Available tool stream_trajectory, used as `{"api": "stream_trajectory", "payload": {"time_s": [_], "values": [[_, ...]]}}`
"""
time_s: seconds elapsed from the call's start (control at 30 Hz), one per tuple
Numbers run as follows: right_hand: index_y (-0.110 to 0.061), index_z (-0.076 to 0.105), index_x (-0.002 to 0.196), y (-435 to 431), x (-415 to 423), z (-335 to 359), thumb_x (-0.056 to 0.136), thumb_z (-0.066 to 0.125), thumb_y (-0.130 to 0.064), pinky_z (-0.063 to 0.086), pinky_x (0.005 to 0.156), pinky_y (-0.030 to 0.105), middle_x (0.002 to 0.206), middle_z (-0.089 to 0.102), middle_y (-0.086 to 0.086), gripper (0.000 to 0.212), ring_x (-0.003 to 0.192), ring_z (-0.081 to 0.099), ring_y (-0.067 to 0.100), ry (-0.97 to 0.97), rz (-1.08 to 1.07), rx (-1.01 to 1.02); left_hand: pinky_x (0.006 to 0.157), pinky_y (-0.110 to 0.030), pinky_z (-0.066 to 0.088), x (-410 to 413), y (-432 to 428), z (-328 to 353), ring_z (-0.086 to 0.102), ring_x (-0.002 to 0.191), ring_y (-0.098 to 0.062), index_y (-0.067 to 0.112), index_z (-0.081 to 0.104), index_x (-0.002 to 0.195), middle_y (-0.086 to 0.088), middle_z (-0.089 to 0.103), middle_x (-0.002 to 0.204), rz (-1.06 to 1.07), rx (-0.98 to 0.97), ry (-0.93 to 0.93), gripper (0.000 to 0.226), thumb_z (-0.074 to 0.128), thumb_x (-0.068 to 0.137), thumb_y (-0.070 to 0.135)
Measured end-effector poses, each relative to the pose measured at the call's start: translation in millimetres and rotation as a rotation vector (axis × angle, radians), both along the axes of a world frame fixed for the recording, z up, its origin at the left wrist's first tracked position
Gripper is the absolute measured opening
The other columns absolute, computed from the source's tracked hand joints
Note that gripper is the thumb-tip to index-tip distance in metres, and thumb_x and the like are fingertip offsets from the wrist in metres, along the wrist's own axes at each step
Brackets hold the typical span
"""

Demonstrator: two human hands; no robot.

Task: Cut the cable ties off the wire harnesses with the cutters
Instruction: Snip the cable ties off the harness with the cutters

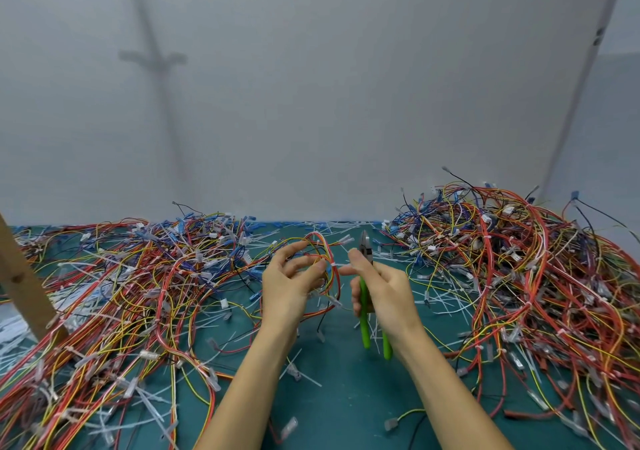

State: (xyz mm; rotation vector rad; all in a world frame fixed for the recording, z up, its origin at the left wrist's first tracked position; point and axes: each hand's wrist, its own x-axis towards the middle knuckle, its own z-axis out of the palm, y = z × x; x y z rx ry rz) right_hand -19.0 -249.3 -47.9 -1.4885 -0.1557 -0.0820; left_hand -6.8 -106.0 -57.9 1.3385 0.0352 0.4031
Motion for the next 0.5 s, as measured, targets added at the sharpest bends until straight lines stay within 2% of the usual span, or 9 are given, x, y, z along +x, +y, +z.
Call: {"api": "stream_trajectory", "payload": {"time_s": [0.03,0.1,0.2,0.27,0.33,0.5], "values": [[0.000,0.070,0.085,-1,0,0,0.072,0.070,-0.057,0.043,0.047,0.027,0.056,0.052,0.001,0.058,0.048,0.048,0.016,-0.004,0.014,0.004,0.058,-0.022,0.054,1,0,-1,0.069,0.067,-0.008,0.017,0.060,0.109,0.004,0.074,0.076,0.033,0.025,-0.006,0.038,0.078,0.078,0.003],[-0.002,0.070,0.082,-1,0,0,0.076,0.078,-0.038,0.043,0.047,0.029,0.057,0.054,0.002,0.037,0.049,0.047,0.017,-0.006,0.022,-0.029,0.065,-0.031,0.057,3,2,-3,0.067,0.067,-0.014,0.019,0.059,0.106,0.001,0.070,0.075,0.103,0.132,-0.008,0.039,0.079,0.076,0.004],[-0.008,0.071,0.081,0,0,1,0.082,0.074,-0.012,0.045,0.048,0.029,0.060,0.066,0.003,0.004,0.048,0.048,0.017,0.013,0.010,-0.069,0.068,-0.040,0.055,2,1,-3,0.063,0.064,-0.020,0.018,0.050,0.097,-0.004,0.062,0.072,0.120,0.193,0.011,0.037,0.078,0.077,0.004],[-0.009,0.071,0.082,0,1,1,0.085,0.069,-0.009,0.047,0.052,0.033,0.066,0.072,0.005,0.004,0.048,0.049,0.017,0.009,-0.034,-0.077,0.063,-0.034,0.057,0,-1,-1,0.065,0.059,-0.018,0.014,0.042,0.092,-0.006,0.066,0.070,0.038,0.107,0.007,0.036,0.073,0.080,0.000],[-0.009,0.071,0.082,-1,1,2,0.089,0.066,-0.011,0.048,0.054,0.034,0.069,0.073,0.005,0.010,0.046,0.050,0.016,-0.002,-0.077,-0.070,0.063,-0.029,0.058,-3,-1,3,0.070,0.064,-0.020,0.014,0.040,0.092,-0.008,0.074,0.077,-0.068,0.067,0.005,0.033,0.068,0.084,0.000],[-0.006,0.070,0.085,-2,-1,4,0.093,0.063,-0.014,0.048,0.049,0.031,0.069,0.073,0.006,0.013,0.046,0.051,0.016,0.003,-0.068,0.005,0.078,-0.036,0.058,-10,-4,9,0.072,0.084,-0.027,0.012,0.043,0.099,-0.009,0.076,0.091,-0.173,0.061,-0.018,0.037,0.073,0.081,0.001]]}}
